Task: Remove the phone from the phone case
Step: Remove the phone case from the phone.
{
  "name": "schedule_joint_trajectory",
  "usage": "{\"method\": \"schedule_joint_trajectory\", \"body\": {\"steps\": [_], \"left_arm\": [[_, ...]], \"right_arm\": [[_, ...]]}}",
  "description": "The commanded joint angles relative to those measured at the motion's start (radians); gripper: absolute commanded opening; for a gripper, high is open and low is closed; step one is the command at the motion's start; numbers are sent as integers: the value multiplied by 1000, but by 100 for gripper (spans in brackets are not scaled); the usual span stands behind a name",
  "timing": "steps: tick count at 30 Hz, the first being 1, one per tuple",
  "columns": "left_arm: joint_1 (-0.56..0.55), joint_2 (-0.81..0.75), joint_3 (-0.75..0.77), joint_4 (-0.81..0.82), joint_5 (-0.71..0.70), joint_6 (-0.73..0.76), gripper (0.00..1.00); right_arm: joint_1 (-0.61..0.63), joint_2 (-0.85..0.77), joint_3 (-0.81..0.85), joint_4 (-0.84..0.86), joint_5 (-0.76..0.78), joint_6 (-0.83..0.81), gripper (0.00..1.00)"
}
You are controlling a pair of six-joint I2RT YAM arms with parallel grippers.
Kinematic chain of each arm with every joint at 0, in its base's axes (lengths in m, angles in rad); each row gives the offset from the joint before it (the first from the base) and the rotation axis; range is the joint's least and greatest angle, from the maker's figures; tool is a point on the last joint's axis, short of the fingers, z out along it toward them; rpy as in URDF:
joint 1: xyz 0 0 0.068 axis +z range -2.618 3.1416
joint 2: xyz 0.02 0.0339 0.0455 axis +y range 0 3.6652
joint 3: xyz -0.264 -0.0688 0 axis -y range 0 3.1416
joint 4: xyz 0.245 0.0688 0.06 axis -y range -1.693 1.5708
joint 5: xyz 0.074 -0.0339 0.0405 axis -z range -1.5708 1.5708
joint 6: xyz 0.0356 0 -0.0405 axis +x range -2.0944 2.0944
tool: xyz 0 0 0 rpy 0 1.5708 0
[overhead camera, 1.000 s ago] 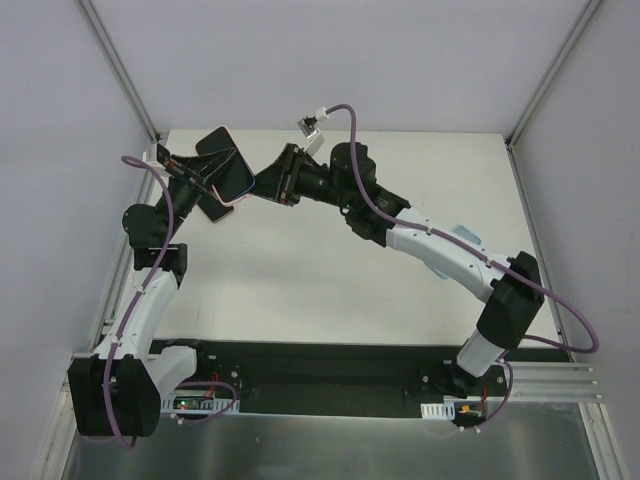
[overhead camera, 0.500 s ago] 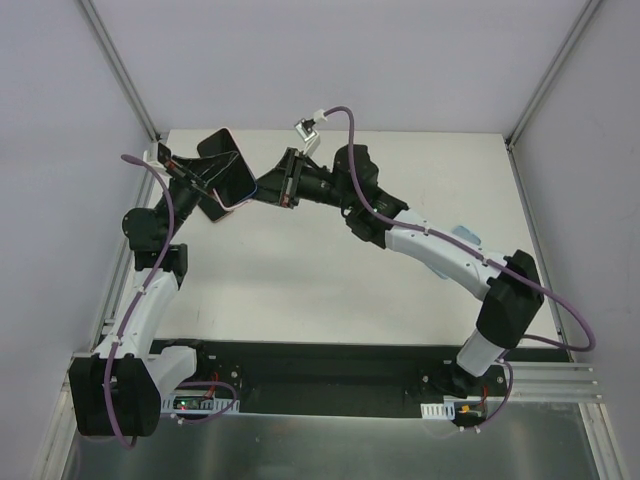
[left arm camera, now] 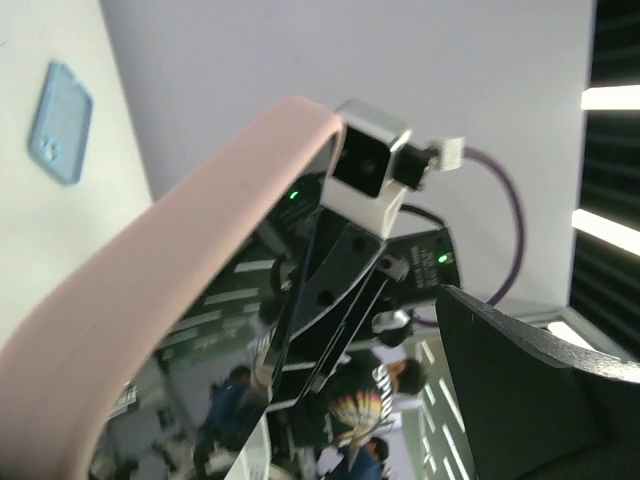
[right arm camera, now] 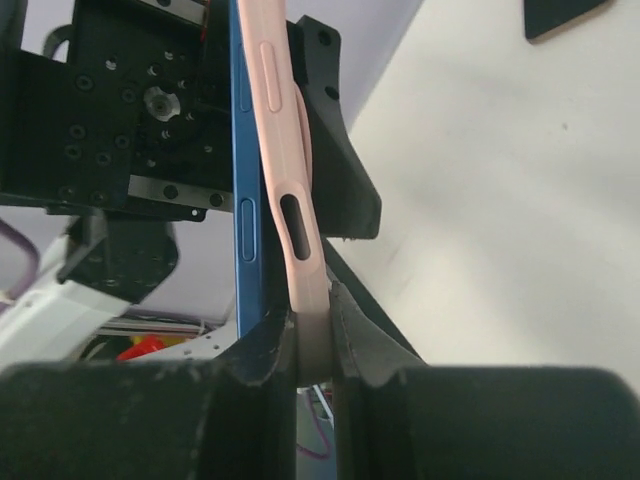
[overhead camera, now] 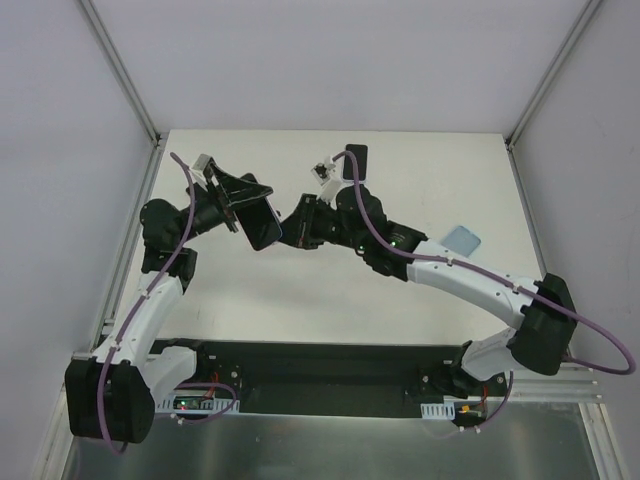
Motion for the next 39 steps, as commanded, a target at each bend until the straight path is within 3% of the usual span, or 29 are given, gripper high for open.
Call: {"method": "schedule_joint_trajectory", "body": {"steps": [1,8,16,20,25,30,39], "left_arm": [[-17,-122,106,-191,142,193,99],[-19,-130,112,-570,130,471,99],[-24,-102,54,-729,58,595,99],[-86,-71,43,-865,-34,693,99],[-281,71,69,-892,-195,733,99],[-324,199,95,-888,-253,749,98],[-430,375,181,-848,-304,746,84]], "right_arm": [[-41,-41,-92,-333,344,-166,1],[-45,-120,-157,-425,484,-226,1],[-37,-152,-229,-550,703,-270,1],[1,-117,-229,-601,794,-269,1],[18,-83,-246,-543,774,-273,1],[44,-68,-264,-485,752,-279,1],[55,-20,-298,-371,660,-287,1]]}}
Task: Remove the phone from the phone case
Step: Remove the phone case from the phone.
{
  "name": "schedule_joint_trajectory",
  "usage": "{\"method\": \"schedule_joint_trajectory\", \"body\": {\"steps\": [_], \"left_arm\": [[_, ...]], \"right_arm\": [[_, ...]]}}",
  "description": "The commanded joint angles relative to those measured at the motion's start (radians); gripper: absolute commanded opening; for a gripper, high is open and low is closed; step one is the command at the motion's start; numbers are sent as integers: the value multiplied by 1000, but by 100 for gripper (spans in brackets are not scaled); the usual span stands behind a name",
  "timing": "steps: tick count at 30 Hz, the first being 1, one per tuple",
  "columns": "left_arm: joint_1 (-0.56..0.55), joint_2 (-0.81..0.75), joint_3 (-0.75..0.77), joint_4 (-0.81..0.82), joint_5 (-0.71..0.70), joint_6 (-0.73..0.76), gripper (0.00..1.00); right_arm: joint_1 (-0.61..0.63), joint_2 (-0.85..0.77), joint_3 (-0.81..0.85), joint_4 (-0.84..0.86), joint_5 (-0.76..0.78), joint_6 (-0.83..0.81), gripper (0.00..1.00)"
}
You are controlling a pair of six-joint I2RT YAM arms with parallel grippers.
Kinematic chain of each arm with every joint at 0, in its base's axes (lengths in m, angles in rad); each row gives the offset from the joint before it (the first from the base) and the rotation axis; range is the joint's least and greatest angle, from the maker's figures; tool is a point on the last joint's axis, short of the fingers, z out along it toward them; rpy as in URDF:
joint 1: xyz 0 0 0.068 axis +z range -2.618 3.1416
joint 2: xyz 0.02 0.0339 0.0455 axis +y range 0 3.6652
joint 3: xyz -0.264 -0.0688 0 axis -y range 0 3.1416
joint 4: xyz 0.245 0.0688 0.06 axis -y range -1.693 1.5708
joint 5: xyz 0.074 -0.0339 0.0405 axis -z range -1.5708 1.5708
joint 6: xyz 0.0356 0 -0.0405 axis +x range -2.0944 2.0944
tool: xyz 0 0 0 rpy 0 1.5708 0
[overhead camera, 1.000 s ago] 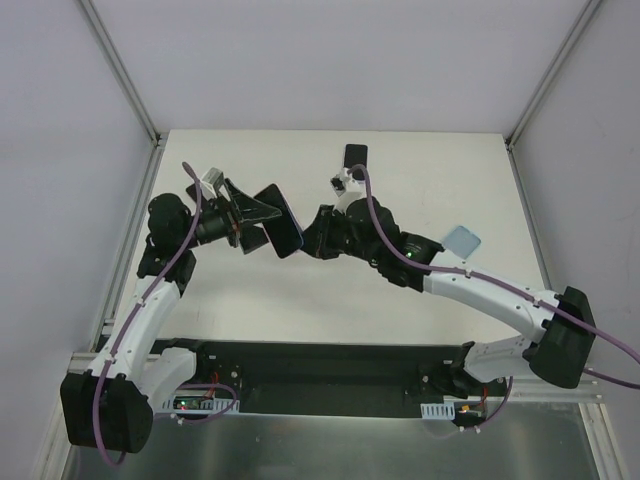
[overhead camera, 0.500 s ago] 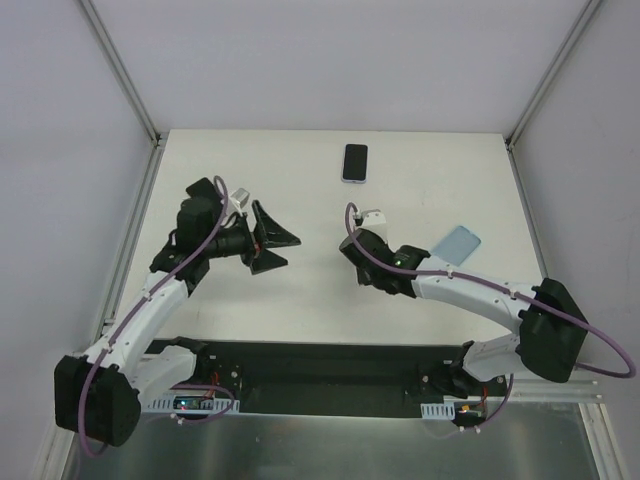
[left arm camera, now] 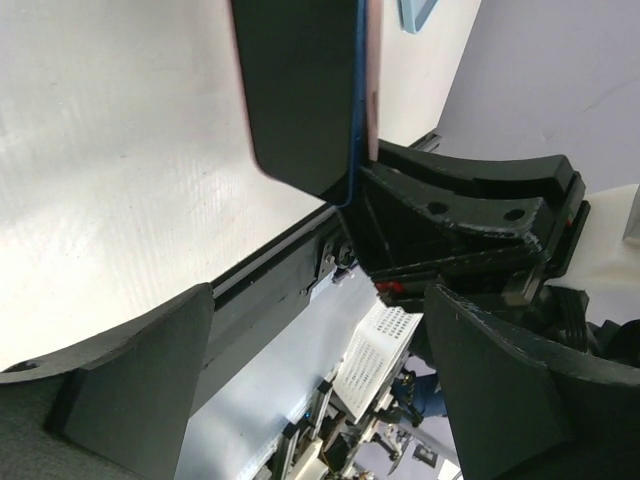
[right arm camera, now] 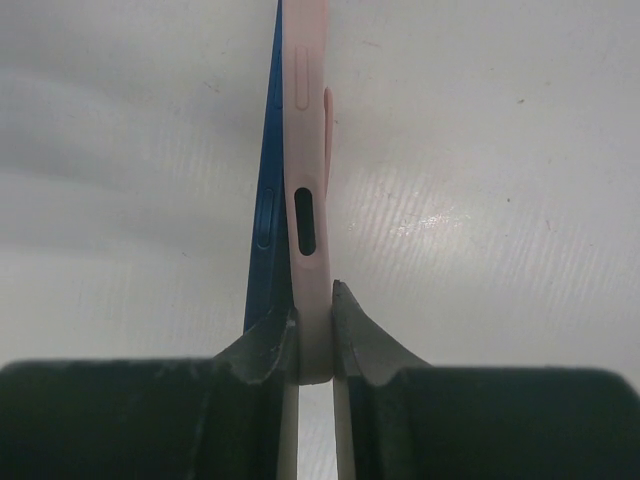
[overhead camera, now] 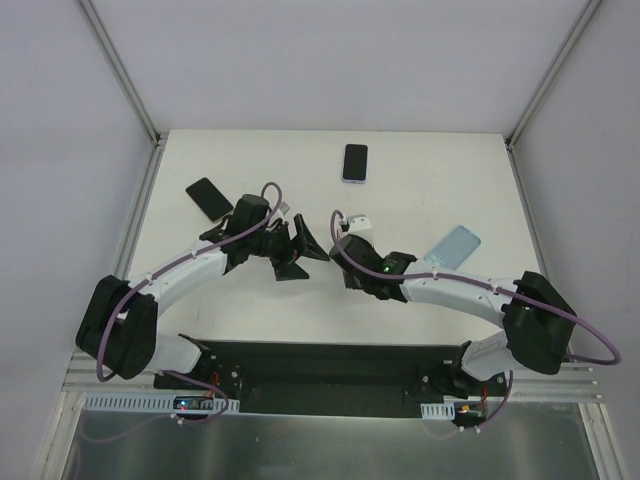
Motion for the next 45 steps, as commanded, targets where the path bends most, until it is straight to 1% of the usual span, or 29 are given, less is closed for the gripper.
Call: {"method": "schedule_joint_trajectory", "body": {"steps": [1,5,6,10,21,32,35,36,39,40,45], "left_arm": [[-33,74,69,42,-41,22,83],[-62,154,104,48,-60,31,79],[-71,166,110,48,-65,34,73],[-85,222,118,48,-93,40,69],[-118,307,127,65,-94,39,68],[-126,309,132,80,-110,27,67],[-126,311,119,78,-134,8,65],[-126,298,103,116,-145,-1,64],[-126,275,86,127,-180,-27,60],[-125,269,83,129,-191,-39,58],[-125,242,69,131,-237,-53,57]], "right_arm": [[6,16,-1,118,-25,-16,1],[8,39,13,122,-49,-22,1],[8,44,20,122,-54,-23,1],[8,52,33,122,-60,-26,1],[9,75,62,118,-77,-30,1],[12,75,73,115,-75,-39,1],[14,76,74,112,-78,-40,1],[14,75,73,112,-77,-39,1],[17,70,68,113,-77,-40,1],[16,70,67,113,-77,-40,1],[17,64,63,113,-74,-42,1]]}}
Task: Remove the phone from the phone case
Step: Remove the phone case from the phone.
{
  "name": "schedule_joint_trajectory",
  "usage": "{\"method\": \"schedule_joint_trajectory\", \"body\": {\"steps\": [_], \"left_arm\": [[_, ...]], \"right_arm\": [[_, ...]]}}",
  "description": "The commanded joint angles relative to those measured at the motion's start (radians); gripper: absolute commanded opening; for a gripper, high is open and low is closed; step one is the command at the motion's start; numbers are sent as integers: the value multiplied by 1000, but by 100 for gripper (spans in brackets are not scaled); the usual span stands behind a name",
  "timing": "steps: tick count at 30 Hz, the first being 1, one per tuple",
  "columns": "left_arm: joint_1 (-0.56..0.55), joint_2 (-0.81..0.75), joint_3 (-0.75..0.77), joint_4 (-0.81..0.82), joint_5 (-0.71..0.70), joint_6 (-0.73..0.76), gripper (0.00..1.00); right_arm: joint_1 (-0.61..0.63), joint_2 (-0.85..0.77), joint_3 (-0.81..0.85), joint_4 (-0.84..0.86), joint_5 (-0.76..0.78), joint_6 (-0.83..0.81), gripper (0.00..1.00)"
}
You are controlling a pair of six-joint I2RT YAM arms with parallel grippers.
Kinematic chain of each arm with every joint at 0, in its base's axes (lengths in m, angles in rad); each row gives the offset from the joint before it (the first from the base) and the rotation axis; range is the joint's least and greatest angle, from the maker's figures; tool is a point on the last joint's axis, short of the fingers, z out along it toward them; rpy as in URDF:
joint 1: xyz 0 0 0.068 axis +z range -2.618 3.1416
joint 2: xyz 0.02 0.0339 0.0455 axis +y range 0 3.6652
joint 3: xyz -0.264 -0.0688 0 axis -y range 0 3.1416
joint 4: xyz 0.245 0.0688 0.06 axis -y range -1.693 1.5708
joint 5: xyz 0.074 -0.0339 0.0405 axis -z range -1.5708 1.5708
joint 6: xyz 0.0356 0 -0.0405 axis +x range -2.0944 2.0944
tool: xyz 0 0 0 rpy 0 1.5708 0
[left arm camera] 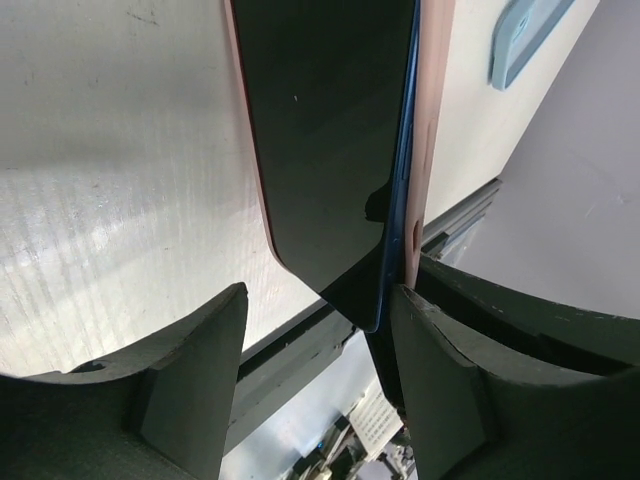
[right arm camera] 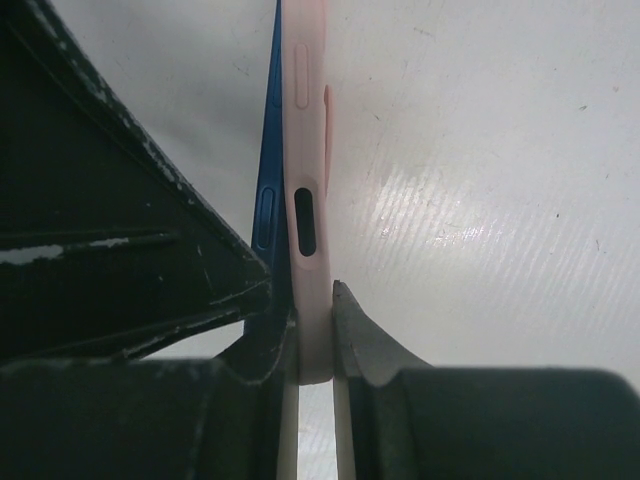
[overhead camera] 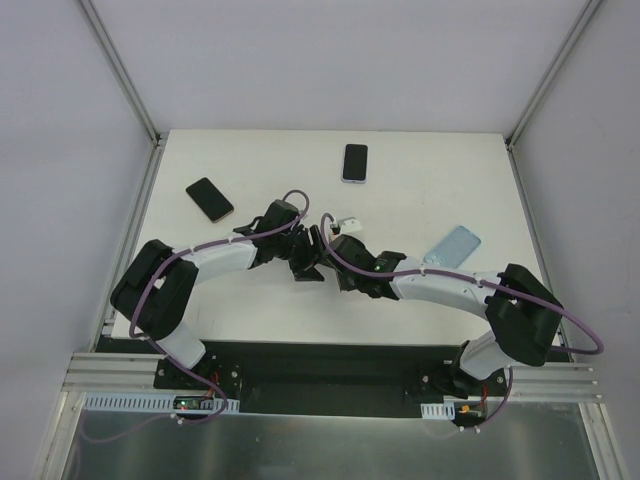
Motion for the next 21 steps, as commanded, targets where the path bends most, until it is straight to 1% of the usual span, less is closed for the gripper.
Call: {"method": "schedule_joint_trajectory", "body": {"steps": [1,4,10,14,21], "left_arm": [[-4,-49,-19,34,-105,-42,57],[-4,-60,-16,34,-114,-37,58],[-5,-37,-4,34,-90,-29,59],[-13,-27,-12,34,-85,-18,56],[-30,-40,-18,-37,-139,51,55]], "right_arm": [[17,-22,52,54,-1,-8,1],[17,-26,50,52,-1,-8,1],[21,-25,52,54,2,-8,1],[23,-25,57,57,4,-8,1],[21,-25,63,54,5,-13,1]]}}
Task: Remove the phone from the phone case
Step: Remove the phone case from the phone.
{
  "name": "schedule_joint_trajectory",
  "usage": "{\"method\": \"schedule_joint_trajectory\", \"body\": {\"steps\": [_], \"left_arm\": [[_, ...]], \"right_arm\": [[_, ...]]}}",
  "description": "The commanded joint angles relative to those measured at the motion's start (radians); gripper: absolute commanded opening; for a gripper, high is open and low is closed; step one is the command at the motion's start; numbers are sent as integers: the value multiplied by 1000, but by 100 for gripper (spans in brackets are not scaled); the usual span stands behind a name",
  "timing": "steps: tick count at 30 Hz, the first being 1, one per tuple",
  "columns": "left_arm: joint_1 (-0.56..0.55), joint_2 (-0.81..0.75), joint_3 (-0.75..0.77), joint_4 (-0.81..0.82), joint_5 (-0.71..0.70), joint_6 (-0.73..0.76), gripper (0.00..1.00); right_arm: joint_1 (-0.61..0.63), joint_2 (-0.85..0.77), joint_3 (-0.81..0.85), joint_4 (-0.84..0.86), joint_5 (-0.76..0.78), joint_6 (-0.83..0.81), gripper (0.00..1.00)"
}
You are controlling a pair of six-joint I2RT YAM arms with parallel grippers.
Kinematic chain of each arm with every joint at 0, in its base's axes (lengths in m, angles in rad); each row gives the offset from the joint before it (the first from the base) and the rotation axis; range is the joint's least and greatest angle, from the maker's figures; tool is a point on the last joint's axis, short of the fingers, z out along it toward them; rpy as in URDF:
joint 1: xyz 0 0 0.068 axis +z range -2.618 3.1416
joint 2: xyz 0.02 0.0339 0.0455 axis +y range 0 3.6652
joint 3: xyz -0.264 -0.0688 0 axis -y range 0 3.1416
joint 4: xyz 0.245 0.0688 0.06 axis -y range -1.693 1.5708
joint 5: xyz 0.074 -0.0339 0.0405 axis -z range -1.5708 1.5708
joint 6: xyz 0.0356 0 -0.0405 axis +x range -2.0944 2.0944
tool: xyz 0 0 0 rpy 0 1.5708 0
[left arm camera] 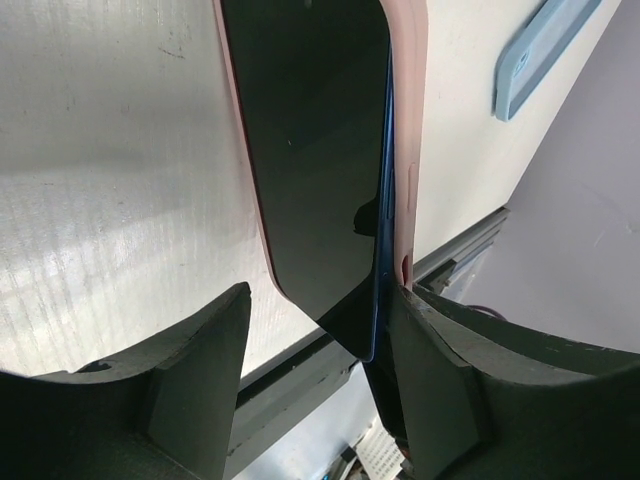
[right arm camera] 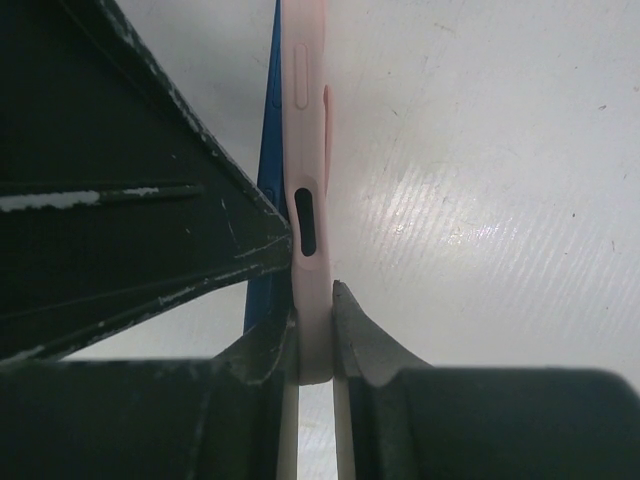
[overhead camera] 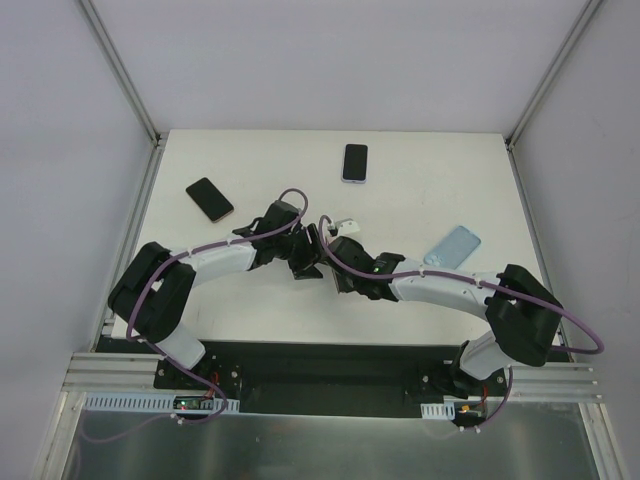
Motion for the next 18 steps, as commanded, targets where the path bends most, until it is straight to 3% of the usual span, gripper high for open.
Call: {"method": "schedule_joint_trajectory", "body": {"steps": [1,18], "left_arm": [[-19,-14,-2,-66,-49,68,55],[-86,73,115,-345,-251,182,53]], "right_arm": [[6,-23,65,46,13,-16,1],[32,-29,96,45,47,-85,1]]}}
